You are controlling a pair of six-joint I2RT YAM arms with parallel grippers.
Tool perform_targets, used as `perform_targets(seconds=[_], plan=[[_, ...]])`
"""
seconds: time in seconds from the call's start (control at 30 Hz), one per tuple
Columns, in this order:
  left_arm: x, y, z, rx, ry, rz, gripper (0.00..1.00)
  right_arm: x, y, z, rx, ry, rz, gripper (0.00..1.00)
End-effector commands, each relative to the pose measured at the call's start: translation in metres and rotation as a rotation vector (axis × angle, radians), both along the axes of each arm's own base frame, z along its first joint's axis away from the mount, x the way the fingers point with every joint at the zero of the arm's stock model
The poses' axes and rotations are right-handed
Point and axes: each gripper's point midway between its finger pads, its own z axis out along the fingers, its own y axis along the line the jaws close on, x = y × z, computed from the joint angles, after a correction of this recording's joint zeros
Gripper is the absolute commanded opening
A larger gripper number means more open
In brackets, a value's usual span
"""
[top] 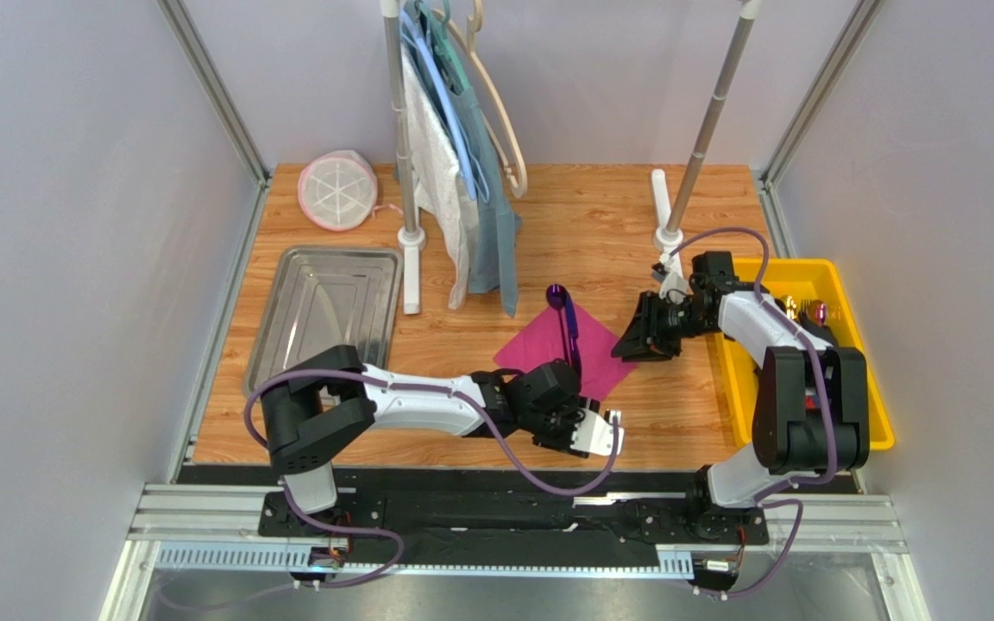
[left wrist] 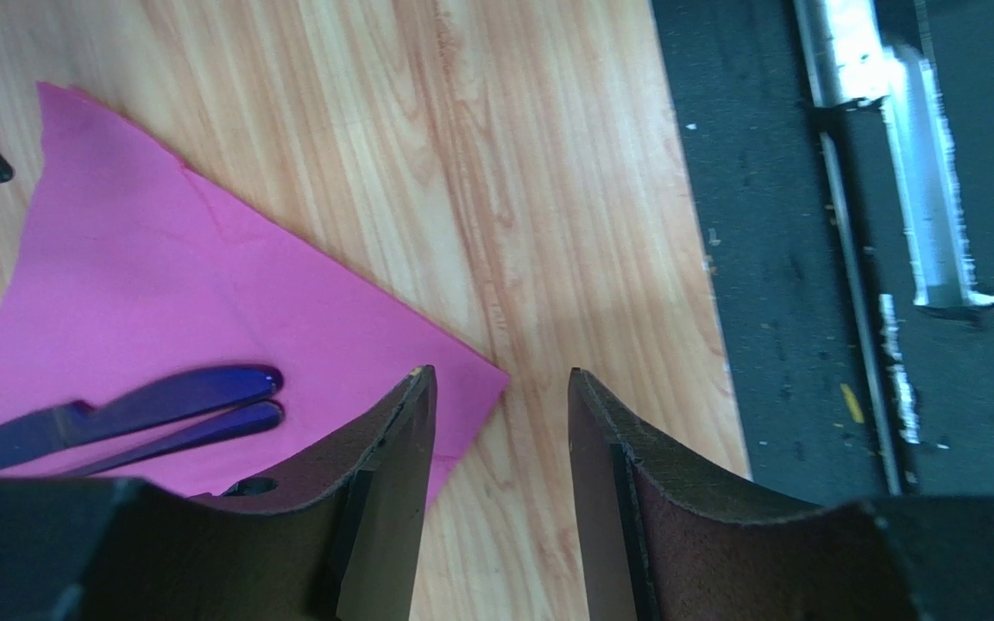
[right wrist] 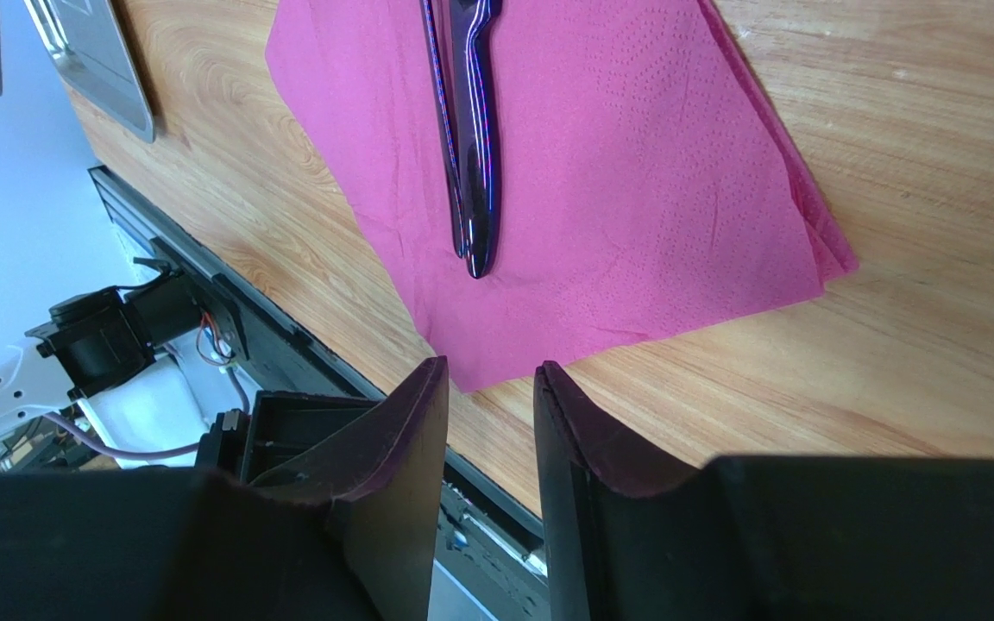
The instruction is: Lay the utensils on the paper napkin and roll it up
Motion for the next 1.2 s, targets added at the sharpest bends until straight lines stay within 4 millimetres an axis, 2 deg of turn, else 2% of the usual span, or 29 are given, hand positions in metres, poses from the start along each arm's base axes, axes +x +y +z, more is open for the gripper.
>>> perform_targets(seconds=[0.0,0.3,0.5,0.63,0.73,0.87,1.17], plan=[[0.009,-0.015,0.009,-0.029,-0.060,-0.038,0.50,0.008,0.000,0.012,-0.010,-0.073,0.029,0.35],[0.003,-0.005,-0.016,0.049,-0.032,-0.065,0.44,0.011,0.001,0.016,-0.007,-0.076,0.033,0.36],[0.008,-0.008,-0.025,0.064,-0.044,-0.050,0.34,0.009,0.000,0.017,-0.013,-0.073,0.031,0.36],[0.008,-0.008,-0.029,0.067,-0.044,-0.049,0.22,0.008,0.000,0.021,-0.013,-0.081,0.031,0.36],[0.007,-0.010,-0.023,0.051,-0.034,-0.047,0.12,0.007,0.000,0.023,-0.013,-0.085,0.031,0.36],[0.002,-0.016,-0.006,0.007,-0.008,-0.055,0.00,0.006,0.000,0.026,-0.010,-0.090,0.031,0.36],[-0.001,-0.018,0.017,-0.040,-0.005,-0.063,0.00,0.004,0.000,0.027,-0.012,-0.091,0.031,0.36]])
